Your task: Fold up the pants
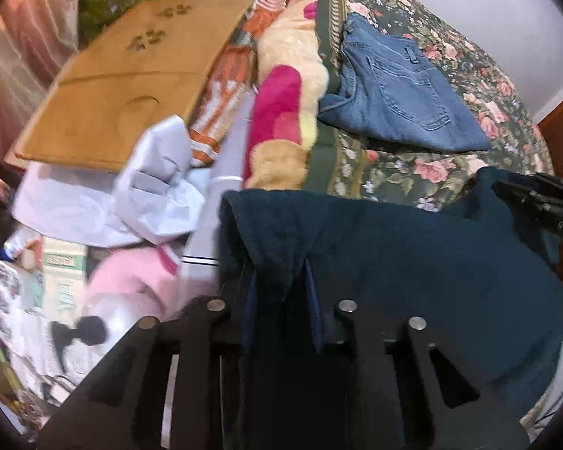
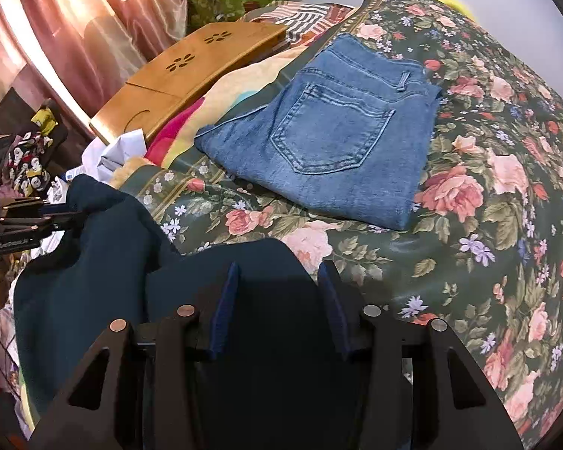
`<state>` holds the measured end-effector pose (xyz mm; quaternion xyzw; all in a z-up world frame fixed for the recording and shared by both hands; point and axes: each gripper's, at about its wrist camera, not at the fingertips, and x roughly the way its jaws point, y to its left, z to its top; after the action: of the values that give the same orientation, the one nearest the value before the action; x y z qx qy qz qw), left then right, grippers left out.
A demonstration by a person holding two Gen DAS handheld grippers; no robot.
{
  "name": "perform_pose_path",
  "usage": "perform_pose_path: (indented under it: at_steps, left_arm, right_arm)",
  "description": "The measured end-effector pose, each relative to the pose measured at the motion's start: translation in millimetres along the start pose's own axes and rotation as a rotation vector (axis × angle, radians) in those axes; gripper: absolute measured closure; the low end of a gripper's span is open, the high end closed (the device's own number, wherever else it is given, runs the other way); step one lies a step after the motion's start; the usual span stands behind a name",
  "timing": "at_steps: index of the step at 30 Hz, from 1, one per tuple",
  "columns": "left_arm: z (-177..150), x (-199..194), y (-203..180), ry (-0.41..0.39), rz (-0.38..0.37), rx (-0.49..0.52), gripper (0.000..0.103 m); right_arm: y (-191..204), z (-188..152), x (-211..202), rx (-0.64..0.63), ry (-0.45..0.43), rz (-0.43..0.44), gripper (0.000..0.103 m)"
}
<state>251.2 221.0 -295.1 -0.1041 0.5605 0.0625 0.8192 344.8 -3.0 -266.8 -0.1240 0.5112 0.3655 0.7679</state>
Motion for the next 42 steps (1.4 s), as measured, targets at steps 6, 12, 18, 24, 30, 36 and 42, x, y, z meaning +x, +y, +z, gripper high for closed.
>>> perform_pose_path:
  at_steps: [6,12,18,24,30,36,42]
  left_arm:
    - [9,-18,-3,-0.084,0.089,0.043,0.082]
    - [43,-30,-17,-0.197,0.205,0.083,0.081]
    - [63,13,-29,-0.157,0.275,0.103,0.080]
    - [53,0,-17,-0.133,0.182,0.006,0.069]
    - [36,-47,-12,-0.195,0.195,-0.014,0.057]
    - [5,-81,-9,-0.207,0.153,-0.022,0.033]
    - [-25,-71,-14,-0.110,0.082,-0.075,0.025]
  right_arm:
    - [4,-3,-15,-0.025,-0.081,-0.035,0.094]
    - [-7,12,-32,-0.014,-0.199,-0.135,0.095]
    - [-25,28,-16,0.068,-0.135,-0.155,0.094]
    - [-20,16,-39,0.091,-0.123,-0.123,0.059]
    - [-5,-2,-99,0.092,-0.211,-0.098,0.056]
    - [14,-27,-157,0.019,-0.289,-0.173,0.056]
    - [23,-61,-181,-0.003,-0.299,-0.224,0.055]
